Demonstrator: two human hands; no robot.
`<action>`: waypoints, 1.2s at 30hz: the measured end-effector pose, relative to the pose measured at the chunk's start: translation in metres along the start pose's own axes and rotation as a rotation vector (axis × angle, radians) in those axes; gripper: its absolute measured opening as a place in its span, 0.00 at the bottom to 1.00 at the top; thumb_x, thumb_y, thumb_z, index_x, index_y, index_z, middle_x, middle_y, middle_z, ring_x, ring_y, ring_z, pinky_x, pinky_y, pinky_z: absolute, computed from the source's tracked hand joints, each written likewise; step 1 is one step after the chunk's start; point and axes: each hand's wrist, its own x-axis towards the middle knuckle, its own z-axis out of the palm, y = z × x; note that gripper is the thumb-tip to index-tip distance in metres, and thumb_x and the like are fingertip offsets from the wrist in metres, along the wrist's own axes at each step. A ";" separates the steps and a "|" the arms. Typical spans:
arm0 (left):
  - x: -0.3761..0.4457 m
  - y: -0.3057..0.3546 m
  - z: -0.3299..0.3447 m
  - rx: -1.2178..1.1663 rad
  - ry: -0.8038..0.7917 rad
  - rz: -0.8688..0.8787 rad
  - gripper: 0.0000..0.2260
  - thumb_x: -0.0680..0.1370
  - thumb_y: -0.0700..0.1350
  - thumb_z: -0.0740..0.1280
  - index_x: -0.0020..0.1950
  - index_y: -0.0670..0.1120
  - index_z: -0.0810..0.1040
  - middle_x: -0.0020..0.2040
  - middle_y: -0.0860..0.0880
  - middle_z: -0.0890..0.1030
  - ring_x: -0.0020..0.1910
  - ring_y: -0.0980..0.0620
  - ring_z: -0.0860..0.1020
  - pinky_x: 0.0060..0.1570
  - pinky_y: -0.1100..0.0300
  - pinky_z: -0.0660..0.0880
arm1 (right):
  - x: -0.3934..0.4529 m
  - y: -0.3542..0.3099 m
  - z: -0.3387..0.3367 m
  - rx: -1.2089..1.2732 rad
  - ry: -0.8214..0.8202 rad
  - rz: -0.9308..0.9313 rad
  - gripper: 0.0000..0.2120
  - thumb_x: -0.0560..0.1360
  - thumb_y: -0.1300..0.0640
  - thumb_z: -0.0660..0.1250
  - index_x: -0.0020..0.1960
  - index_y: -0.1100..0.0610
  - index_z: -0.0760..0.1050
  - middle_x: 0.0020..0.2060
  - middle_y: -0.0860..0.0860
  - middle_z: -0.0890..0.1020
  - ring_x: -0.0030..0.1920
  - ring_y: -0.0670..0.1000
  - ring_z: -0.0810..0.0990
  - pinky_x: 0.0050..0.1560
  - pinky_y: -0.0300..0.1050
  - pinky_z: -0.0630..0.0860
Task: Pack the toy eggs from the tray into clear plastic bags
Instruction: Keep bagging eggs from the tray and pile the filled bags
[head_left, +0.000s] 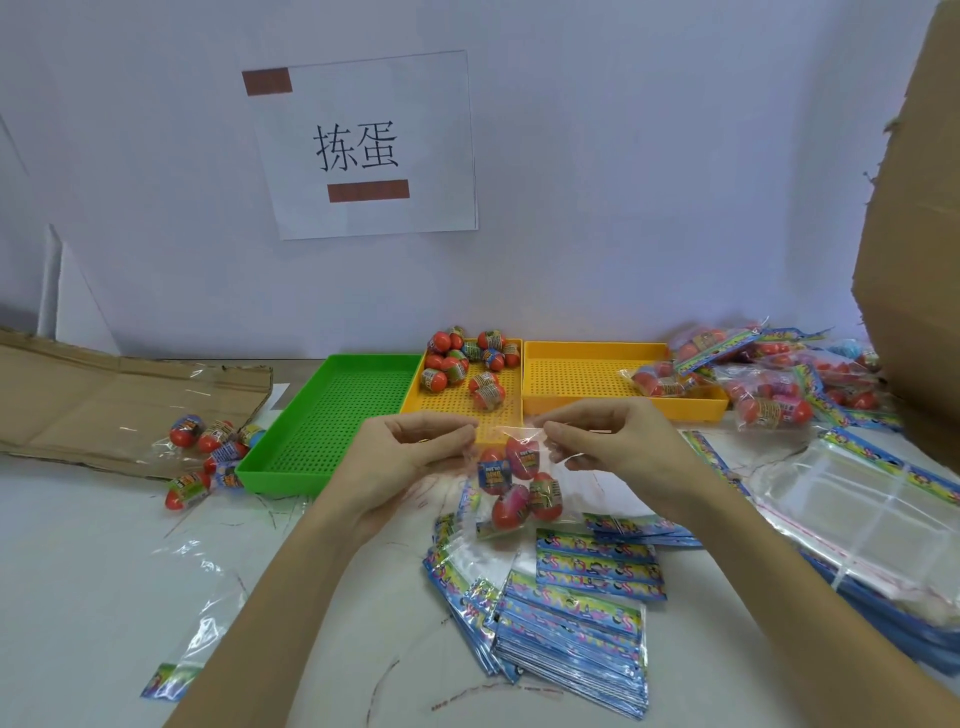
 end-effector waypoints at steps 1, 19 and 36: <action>0.000 0.000 0.000 0.006 0.013 0.015 0.10 0.68 0.38 0.79 0.49 0.39 0.89 0.47 0.36 0.87 0.44 0.46 0.87 0.45 0.60 0.84 | 0.000 0.000 -0.001 0.035 -0.003 0.015 0.10 0.71 0.53 0.76 0.51 0.54 0.88 0.44 0.57 0.88 0.44 0.53 0.87 0.44 0.38 0.82; -0.008 0.013 -0.006 0.512 -0.129 0.529 0.06 0.75 0.38 0.75 0.50 0.41 0.89 0.49 0.49 0.87 0.49 0.55 0.84 0.51 0.67 0.78 | 0.005 0.003 -0.005 0.124 -0.002 0.037 0.13 0.80 0.68 0.67 0.47 0.56 0.89 0.48 0.56 0.88 0.48 0.52 0.87 0.49 0.39 0.82; -0.002 0.006 -0.003 0.537 -0.013 0.574 0.06 0.73 0.39 0.79 0.49 0.43 0.87 0.52 0.48 0.84 0.51 0.51 0.84 0.55 0.63 0.80 | 0.005 0.005 0.013 -0.023 0.101 -0.095 0.06 0.76 0.60 0.76 0.53 0.57 0.85 0.48 0.52 0.88 0.51 0.52 0.87 0.57 0.48 0.83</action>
